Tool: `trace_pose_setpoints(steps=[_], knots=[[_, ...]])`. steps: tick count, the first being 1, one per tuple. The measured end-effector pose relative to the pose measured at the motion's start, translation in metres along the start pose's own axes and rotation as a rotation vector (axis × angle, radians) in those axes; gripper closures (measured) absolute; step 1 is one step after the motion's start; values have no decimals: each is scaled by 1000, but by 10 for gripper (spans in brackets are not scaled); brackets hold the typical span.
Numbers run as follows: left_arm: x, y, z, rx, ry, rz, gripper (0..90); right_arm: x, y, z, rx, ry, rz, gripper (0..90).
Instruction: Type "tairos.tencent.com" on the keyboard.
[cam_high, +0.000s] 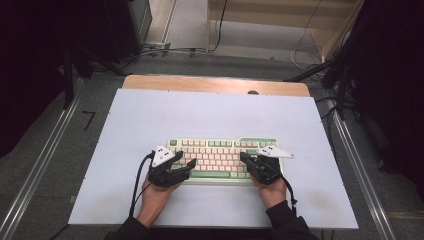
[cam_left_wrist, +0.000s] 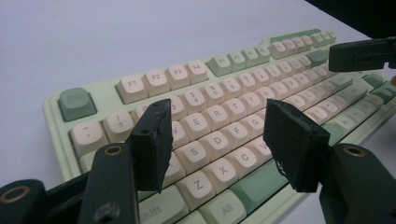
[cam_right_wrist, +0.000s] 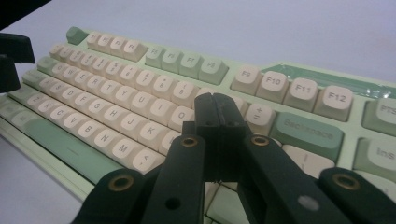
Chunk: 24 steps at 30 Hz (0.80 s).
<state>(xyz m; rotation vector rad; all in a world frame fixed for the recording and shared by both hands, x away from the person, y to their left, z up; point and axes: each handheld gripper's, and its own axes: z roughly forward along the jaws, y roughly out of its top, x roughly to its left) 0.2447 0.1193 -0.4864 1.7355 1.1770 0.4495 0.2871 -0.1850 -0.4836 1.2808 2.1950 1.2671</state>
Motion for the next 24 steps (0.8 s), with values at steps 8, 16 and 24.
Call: trace_pose_setpoints(steps=[8, 16, 24], knots=[[5, -4, -9, -2, 27, -18, 429, 8, 5, 13, 18, 18, -37, 876], [7, -7, -12, 6, 39, -20, 433, 10, 8, 19, 26, 27, -43, 876], [9, -9, -17, 3, 56, -34, 437, 12, 9, 25, 40, 35, -48, 876]])
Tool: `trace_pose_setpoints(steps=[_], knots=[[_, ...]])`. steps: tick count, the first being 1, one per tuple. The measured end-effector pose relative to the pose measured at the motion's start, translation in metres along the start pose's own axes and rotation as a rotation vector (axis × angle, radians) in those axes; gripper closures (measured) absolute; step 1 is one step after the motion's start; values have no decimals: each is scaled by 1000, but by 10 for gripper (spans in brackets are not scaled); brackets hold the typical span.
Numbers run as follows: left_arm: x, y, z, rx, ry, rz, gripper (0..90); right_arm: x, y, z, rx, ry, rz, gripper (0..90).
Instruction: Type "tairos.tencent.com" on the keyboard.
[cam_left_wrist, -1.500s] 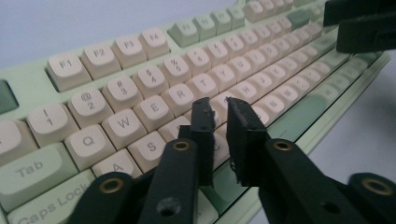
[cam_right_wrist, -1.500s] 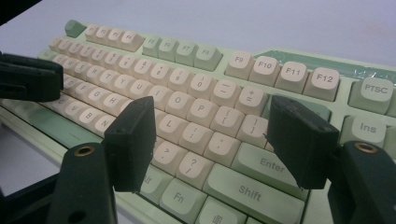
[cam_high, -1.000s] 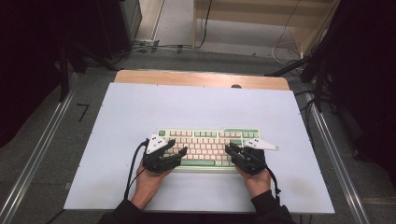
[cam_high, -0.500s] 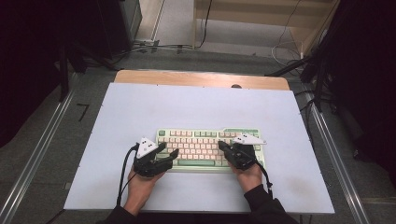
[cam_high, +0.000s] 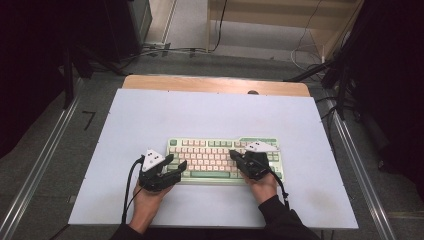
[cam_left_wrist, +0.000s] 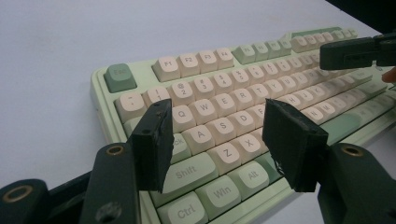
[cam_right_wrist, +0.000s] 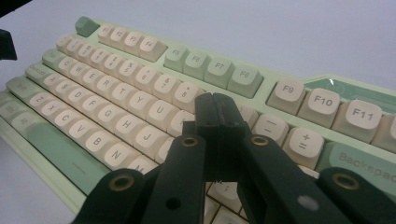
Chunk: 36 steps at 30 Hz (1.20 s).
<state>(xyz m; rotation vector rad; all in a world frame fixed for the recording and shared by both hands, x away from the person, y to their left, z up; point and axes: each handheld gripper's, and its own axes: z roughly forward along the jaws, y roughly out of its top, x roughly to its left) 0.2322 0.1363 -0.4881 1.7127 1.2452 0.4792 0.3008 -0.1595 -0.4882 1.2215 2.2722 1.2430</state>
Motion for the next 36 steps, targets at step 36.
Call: trace_pose_setpoints(steps=[36], knots=[[2, -2, -3, 0, 4, -4, 444, 2, 4, 6, 33, 13, 16, 757]])
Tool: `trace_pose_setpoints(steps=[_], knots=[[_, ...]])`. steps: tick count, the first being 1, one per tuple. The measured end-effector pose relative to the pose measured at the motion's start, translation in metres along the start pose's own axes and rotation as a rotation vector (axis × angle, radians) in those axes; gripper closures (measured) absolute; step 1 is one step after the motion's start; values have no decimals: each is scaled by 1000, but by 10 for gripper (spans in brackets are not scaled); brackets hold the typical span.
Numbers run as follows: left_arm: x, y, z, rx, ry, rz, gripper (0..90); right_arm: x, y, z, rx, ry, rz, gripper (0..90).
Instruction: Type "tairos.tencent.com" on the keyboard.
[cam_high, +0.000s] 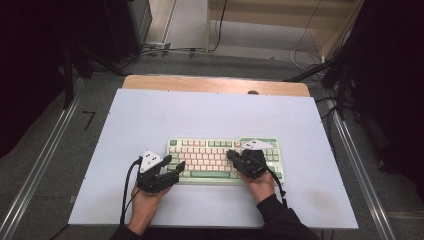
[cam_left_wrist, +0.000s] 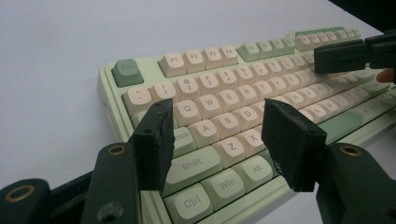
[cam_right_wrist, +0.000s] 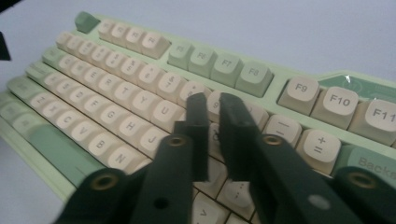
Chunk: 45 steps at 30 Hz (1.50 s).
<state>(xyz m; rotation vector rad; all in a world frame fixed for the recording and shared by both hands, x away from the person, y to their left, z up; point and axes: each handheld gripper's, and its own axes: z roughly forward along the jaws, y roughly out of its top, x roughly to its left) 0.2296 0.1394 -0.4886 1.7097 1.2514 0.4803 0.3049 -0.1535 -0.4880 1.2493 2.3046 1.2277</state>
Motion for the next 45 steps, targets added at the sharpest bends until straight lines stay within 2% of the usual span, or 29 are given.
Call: trace_pose_setpoints(steps=[5, 7, 10, 14, 17, 19, 21, 27, 32, 45], knots=[[0, 1, 2, 0, -2, 3, 443, -1, 0, -6, -25, 18, 19, 469], [-1, 1, 3, 1, -8, 5, 443, -2, 0, -9, -34, 15, 23, 440], [-2, 2, 4, 6, -14, 11, 443, -3, 0, -13, -46, 8, 32, 351], [-2, 2, 5, 4, -18, 11, 442, -5, -1, -16, -48, -1, 37, 321], [-3, 3, 7, 7, -21, 14, 442, -3, -3, -19, -61, -15, 21, 436], [-4, 3, 8, 6, -22, 16, 442, -2, -4, -21, -70, -1, 17, 584], [-4, 3, 8, 6, -24, 15, 442, -1, -4, -23, -76, 12, 9, 691], [-4, 3, 8, 6, -24, 15, 443, 2, -6, -22, -67, 34, -3, 874], [-3, 3, 7, 7, -20, 12, 443, 7, -6, -20, -52, 51, -26, 878], [-1, 3, 6, 6, -16, 12, 443, 15, -10, -16, -24, 72, -34, 877]])
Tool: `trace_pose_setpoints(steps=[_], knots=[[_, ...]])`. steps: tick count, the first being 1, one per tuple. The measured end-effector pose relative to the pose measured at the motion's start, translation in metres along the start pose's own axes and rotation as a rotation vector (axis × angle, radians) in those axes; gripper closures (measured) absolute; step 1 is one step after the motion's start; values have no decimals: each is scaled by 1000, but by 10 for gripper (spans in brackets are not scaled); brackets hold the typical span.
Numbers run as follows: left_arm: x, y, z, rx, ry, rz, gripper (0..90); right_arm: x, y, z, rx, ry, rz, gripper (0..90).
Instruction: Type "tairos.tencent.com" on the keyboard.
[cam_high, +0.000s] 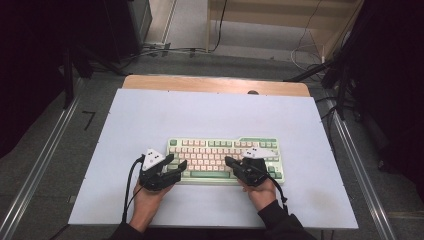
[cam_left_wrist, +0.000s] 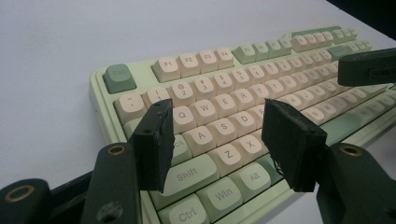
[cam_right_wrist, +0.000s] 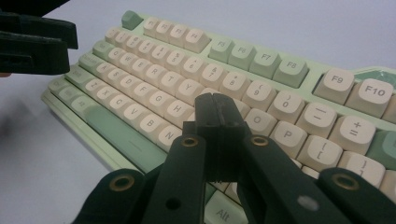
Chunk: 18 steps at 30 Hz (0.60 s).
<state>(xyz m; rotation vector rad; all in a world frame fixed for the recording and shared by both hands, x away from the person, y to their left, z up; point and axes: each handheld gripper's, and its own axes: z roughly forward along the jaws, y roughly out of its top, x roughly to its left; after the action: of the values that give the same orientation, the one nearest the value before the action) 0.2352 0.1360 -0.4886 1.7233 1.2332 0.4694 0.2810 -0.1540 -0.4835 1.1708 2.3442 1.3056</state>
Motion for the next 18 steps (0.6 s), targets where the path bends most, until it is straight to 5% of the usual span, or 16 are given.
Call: trace_pose_setpoints(steps=[18], knots=[[-1, 0, 1, 5, -5, -2, 443, 8, -7, 10, 39, 10, -20, 877]])
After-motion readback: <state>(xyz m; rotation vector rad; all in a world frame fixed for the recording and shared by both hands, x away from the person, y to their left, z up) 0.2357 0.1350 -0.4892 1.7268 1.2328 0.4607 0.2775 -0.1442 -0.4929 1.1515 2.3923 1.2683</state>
